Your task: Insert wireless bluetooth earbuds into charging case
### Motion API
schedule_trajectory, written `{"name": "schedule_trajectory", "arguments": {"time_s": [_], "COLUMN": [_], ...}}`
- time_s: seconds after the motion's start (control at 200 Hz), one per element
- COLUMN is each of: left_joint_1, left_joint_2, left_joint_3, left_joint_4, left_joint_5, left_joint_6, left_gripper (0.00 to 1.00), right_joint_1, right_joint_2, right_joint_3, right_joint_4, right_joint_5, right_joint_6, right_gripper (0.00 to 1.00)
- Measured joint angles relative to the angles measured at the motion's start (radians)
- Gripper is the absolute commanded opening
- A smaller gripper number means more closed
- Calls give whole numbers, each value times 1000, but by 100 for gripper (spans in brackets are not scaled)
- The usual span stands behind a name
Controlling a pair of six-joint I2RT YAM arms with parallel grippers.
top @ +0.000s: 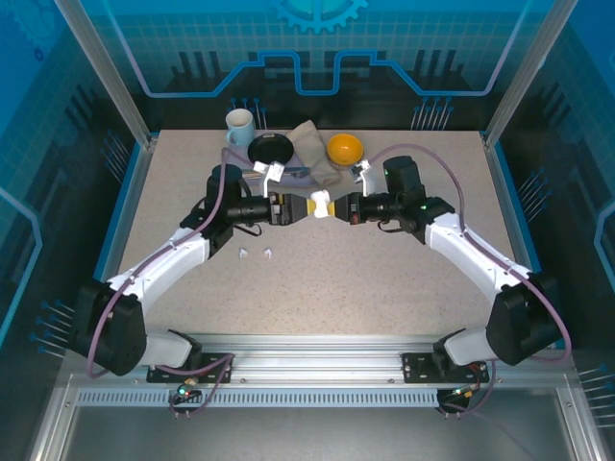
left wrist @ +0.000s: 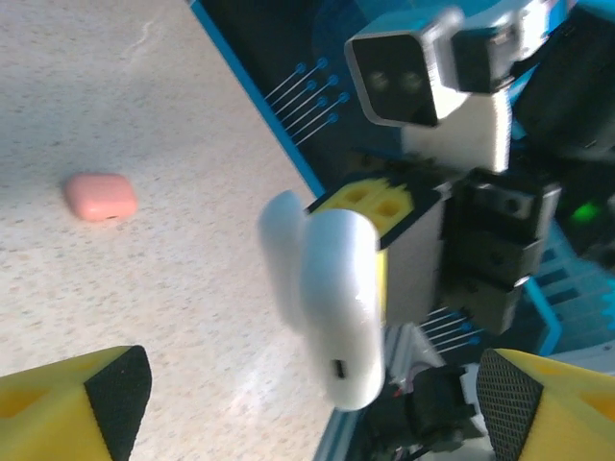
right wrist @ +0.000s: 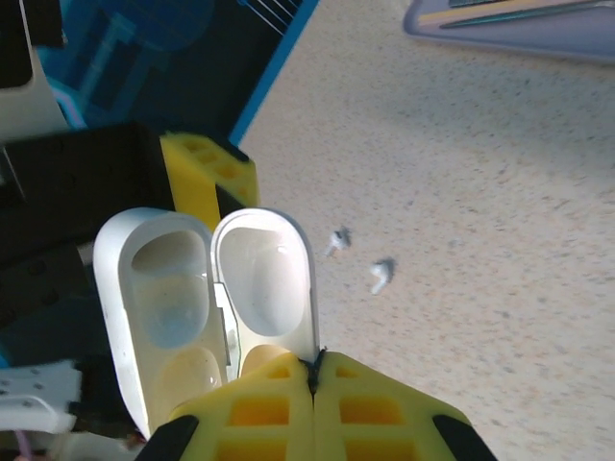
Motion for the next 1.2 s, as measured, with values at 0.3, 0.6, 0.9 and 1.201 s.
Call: {"name": "schedule_trajectory", "arguments": {"time_s": [0.3,0.6,0.9,1.201], "left_joint_1": [10,10,10,10], "left_joint_2": [108,300,406,441], "left_joint_3": [314,468,564,565], "left_joint_4": [-436,-758,-947,-1023], "left_joint_5": [37,74,188,266], "left_joint_6": [333,570,708,753], "left_gripper": [93,90,71,66], "right_joint_1": [5,85,146,146], "right_joint_2": [79,197,224,225], "right_joint_3": [267,402,427,428], "right_joint_4": [-351,-547,-628,-633], "right_joint_5": [162,319,404,407], "right_joint_6": [-398,-622,-721,-737], "right_gripper": [0,0,0,0]}}
